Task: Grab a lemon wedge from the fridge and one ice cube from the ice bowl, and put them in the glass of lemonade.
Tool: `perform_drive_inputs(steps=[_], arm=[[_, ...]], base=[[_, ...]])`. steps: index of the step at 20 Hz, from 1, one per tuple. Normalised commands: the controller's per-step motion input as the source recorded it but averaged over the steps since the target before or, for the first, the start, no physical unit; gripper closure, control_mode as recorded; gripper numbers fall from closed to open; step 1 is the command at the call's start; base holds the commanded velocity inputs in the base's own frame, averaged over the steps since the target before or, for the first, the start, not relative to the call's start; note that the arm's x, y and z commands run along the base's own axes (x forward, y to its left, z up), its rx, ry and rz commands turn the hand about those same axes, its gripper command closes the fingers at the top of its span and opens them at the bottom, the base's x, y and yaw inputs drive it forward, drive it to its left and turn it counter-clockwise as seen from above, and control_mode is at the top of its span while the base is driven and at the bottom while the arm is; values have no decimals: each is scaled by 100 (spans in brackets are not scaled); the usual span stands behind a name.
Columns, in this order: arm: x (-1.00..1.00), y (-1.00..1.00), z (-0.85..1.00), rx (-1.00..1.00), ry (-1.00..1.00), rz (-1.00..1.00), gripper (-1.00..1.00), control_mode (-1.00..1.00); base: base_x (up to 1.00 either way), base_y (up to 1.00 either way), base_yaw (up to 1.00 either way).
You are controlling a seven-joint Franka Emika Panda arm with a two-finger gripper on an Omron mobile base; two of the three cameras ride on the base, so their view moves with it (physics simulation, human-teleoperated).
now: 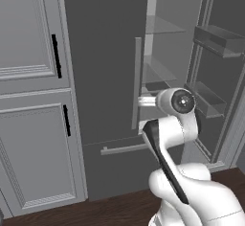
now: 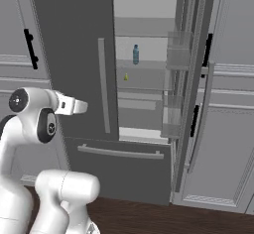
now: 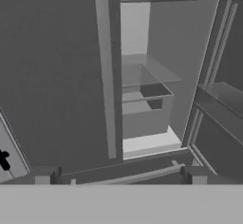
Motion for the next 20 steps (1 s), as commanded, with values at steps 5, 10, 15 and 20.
perform_drive_inputs(steps=[5, 10, 15, 20], arm=[[60, -15, 0, 9, 20, 8, -100, -100], [59, 0, 0, 0, 12, 21, -100, -100], [63, 0, 0, 1, 0, 11, -100, -100], [53, 0, 3, 3, -1, 0, -100, -100]], base=[[0, 0, 0], [0, 0, 0], [0, 0, 0], [0, 0, 0]])
